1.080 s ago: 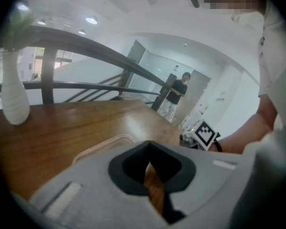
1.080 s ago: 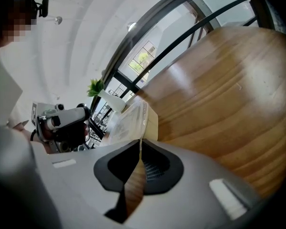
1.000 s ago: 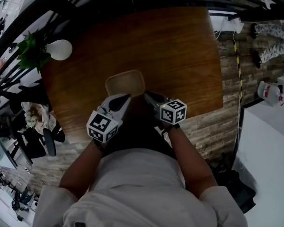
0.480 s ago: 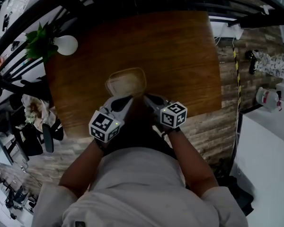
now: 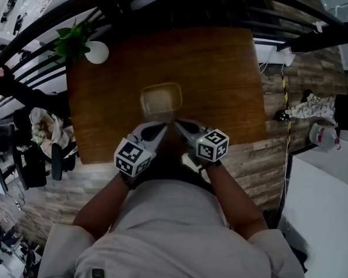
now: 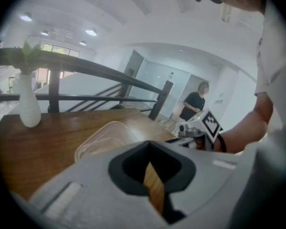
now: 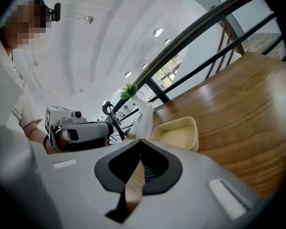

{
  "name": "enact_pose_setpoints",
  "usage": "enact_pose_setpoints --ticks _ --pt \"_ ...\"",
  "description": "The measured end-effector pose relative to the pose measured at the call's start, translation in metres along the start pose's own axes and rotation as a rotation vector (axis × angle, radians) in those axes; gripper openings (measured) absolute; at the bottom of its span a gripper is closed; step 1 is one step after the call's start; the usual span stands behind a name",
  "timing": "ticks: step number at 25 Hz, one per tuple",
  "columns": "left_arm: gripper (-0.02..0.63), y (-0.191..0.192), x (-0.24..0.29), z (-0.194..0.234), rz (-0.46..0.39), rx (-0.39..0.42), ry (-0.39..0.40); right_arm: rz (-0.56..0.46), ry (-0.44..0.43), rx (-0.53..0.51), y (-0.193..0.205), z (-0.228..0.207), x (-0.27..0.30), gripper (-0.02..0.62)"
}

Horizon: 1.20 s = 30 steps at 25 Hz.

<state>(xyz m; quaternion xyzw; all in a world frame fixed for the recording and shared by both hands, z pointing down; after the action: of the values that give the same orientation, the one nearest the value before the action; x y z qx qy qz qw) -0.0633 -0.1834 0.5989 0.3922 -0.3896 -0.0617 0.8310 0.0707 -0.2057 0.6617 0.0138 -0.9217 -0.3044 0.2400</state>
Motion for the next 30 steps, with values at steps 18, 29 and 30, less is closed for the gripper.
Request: enact_pose_setpoints --ticks 18,29,30 --pt "0.003 -0.027 -0.081 -0.106 -0.211 0.063 -0.111 -0.145 0.001 -0.203 -0.018 0.108 -0.114 0.006" --pt "0.003 -0.039 -0.087 -0.147 -0.242 0.117 -0.110 -0.194 0.048 -0.296 -0.012 0.136 -0.167 0.006" --pt "0.004 -0.041 -0.089 -0.146 -0.243 0.120 -0.111 -0.197 0.051 -0.303 -0.013 0.138 -0.168 0.006"
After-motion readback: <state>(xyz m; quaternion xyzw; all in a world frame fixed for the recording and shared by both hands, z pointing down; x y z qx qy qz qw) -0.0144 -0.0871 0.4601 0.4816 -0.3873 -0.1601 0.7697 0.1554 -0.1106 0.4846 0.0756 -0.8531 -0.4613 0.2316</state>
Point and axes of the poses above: the fingertips, and each gripper's own axes: x forward along the fingers, z to its left, y out of its underside, the point moved 7 cm from there along -x, backward along the fingers, and after that the axes turned 9 degrees about z, right-handed, at the moved point
